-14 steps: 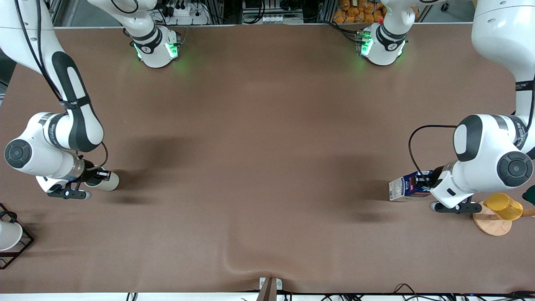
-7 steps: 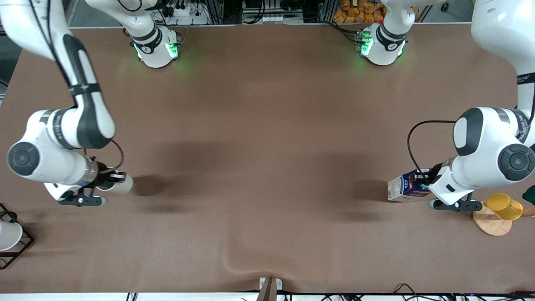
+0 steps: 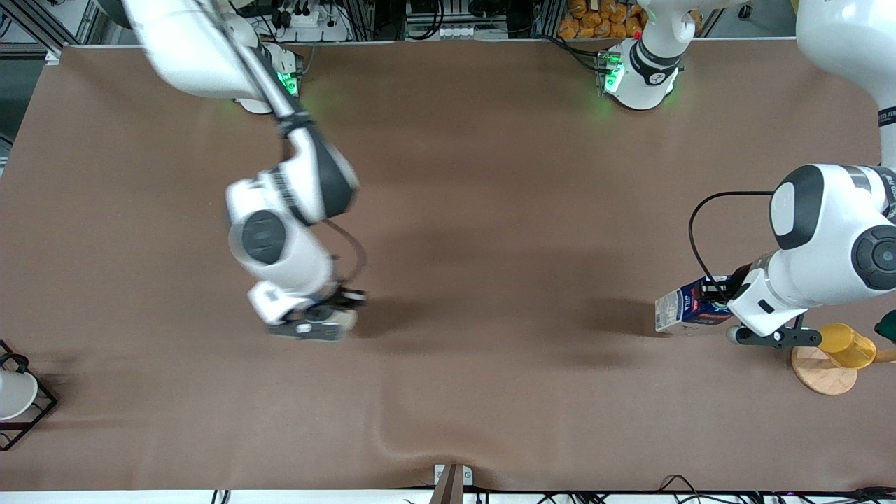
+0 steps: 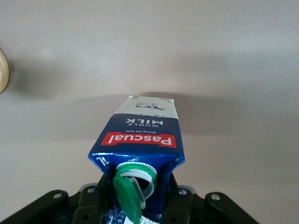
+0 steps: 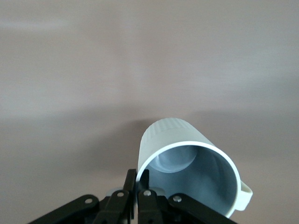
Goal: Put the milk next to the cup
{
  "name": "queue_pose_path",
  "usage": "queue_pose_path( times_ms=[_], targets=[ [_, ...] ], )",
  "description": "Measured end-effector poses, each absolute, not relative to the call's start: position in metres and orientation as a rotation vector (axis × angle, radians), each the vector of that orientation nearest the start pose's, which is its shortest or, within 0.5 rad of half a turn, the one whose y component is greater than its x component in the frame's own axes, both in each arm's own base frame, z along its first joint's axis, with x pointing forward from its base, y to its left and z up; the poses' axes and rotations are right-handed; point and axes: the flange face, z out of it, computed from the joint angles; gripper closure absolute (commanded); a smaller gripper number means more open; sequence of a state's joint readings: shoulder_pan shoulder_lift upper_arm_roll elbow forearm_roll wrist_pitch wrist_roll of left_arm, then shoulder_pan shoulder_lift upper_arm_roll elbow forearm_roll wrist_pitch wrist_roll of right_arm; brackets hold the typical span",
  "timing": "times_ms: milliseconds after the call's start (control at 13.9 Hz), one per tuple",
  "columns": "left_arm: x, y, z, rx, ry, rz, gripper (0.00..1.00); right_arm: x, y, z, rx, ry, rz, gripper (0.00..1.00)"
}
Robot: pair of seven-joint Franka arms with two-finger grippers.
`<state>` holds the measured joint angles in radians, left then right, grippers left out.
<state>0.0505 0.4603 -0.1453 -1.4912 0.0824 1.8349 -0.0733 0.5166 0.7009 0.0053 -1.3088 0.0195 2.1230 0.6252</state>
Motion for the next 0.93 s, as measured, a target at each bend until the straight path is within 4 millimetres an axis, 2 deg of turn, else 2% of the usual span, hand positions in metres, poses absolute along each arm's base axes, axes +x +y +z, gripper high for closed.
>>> queue_pose_path(
  times_ms=[144, 287, 359, 431, 575, 790, 934],
  targets=[
    [0.673, -0.043, 0.4, -3.112, 0.056, 0.185, 0.57, 0.632, 0.437, 0.316, -3.018, 0.117, -0.167, 1.0],
    [0.672, -0.042, 0.399, -3.11, 0.054, 0.204, 0.57, 0.618, 0.477, 0.303, -2.991, 0.072, -0.157, 1.0],
    [0.671, -0.041, 0.399, -3.108, 0.052, 0.221, 0.57, 0.612, 0.488, 0.3, -2.993, 0.055, -0.147, 1.0],
    [0.67, -0.04, 0.398, -3.106, 0.05, 0.236, 0.57, 0.607, 0.493, 0.297, -3.011, 0.045, -0.117, 1.0],
    [0.668, -0.039, 0.397, -3.104, 0.048, 0.263, 0.57, 0.603, 0.488, 0.292, -3.067, 0.042, -0.038, 1.0],
    [0.666, -0.041, 0.396, -3.123, 0.03, 0.29, 0.57, 0.608, 0.473, 0.284, -3.128, 0.053, -0.012, 1.0],
    [0.664, -0.041, 0.395, -3.123, 0.023, 0.314, 0.57, 0.608, 0.473, 0.274, -3.132, 0.053, -0.009, 1.0]
  ],
)
